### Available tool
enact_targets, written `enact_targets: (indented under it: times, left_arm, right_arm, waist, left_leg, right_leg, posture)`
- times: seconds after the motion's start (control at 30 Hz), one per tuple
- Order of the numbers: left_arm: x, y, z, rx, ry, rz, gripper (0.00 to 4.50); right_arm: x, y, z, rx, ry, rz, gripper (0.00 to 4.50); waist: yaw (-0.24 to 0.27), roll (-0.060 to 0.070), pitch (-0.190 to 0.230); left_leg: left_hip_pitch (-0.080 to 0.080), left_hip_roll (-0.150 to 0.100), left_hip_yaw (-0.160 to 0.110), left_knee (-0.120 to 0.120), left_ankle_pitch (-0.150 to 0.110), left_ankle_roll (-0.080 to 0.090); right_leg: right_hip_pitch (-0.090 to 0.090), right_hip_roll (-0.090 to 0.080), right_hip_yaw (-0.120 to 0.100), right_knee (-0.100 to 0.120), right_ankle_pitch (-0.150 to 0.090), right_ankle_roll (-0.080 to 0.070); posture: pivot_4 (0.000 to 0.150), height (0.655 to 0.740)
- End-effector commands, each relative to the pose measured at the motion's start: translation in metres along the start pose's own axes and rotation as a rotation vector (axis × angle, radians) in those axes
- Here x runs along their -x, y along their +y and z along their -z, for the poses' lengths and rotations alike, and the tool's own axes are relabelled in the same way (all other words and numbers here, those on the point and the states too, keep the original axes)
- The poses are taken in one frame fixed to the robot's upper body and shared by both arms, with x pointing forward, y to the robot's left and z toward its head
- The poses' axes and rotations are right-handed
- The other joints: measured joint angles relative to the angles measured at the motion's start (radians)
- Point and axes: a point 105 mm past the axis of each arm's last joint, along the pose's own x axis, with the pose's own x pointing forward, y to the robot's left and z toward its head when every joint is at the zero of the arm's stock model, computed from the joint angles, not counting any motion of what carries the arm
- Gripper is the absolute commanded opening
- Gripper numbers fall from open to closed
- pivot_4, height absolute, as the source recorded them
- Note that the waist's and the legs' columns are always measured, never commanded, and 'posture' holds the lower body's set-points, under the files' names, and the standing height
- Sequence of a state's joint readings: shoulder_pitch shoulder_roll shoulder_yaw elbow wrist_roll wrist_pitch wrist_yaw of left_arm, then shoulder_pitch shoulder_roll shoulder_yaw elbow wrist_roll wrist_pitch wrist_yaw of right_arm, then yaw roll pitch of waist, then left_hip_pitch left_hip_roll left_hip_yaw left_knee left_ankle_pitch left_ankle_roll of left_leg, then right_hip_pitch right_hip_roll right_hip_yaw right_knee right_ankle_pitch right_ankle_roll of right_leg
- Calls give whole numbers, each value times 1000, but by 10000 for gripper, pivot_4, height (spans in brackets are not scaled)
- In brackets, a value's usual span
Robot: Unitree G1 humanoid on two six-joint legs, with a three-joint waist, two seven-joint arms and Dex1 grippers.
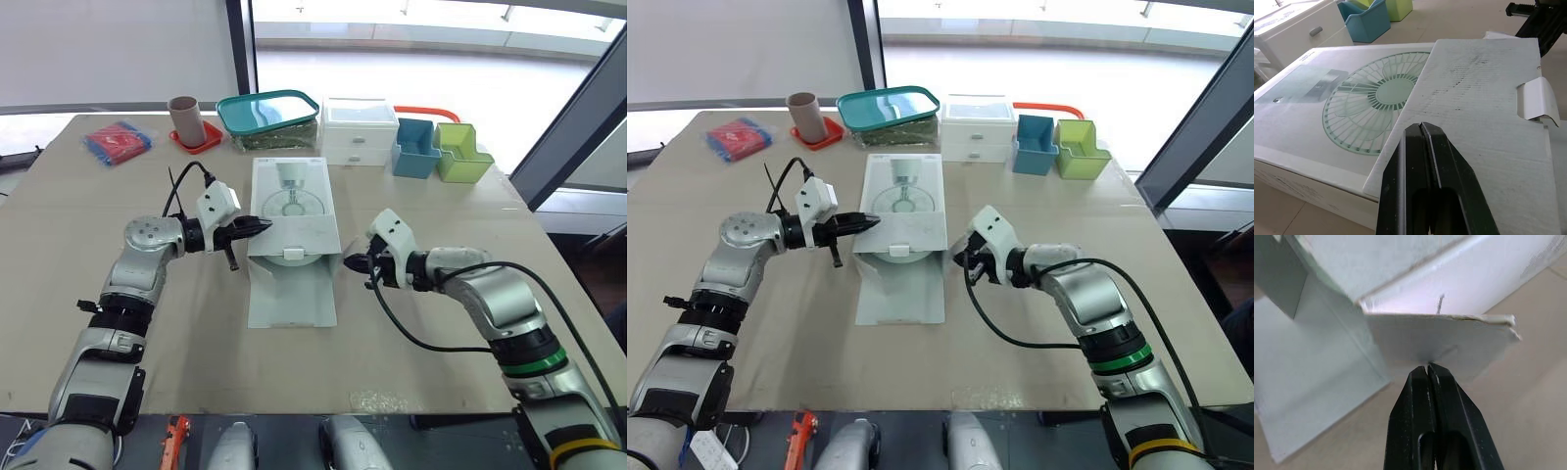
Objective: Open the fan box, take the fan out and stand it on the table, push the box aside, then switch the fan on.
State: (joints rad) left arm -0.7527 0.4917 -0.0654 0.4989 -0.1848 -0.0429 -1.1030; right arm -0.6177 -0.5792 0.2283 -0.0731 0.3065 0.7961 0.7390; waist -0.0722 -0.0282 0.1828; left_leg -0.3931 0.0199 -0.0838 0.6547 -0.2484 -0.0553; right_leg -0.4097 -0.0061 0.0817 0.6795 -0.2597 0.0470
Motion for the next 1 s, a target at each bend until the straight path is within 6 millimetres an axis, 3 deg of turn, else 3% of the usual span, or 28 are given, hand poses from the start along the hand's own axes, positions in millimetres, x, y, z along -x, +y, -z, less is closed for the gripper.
enact_targets:
  times: [0.03, 0.47, 0.67, 0.87, 1.0]
  left_arm:
    - [1, -2, 1, -10, 8, 6, 0]
    - [2, -2, 2, -15, 15, 11, 0]
    - [3, -2, 4, -12, 21, 10, 0]
    - [4, 0, 5, -15, 29, 6, 0]
    - [4, 2, 4, -18, 29, 4, 0]
  right_arm:
    - [4, -2, -21, 24, -79, 14, 320]
    - [2, 11, -35, 11, -151, -38, 320]
    - [9, 8, -24, 26, -115, -32, 320]
    - [30, 4, -18, 65, -81, -59, 320]
    - [47, 12, -24, 125, -108, -149, 320]
  waist:
    - [0, 0, 0]
    - [-2, 0, 0]
    - [-2, 0, 0]
    - [-1, 0, 0]
    - [-1, 0, 0]
  left_leg:
    - [0, 0, 0, 0, 0, 0]
    - [0, 0, 0, 0, 0, 0]
    - [0, 0, 0, 0, 0, 0]
    - [0, 0, 0, 0, 0, 0]
    - [0, 0, 0, 0, 0, 0]
  right_leg:
    - [0, 0, 0, 0, 0, 0]
    - [0, 0, 0, 0, 0, 0]
    - [0, 0, 0, 0, 0, 0]
    - [0, 0, 0, 0, 0, 0]
    - [0, 0, 0, 0, 0, 0]
  posture:
    - [1500, 7400]
    - [1500, 7400]
    - [1500, 7400]
    - [1500, 7400]
    - [1500, 7400]
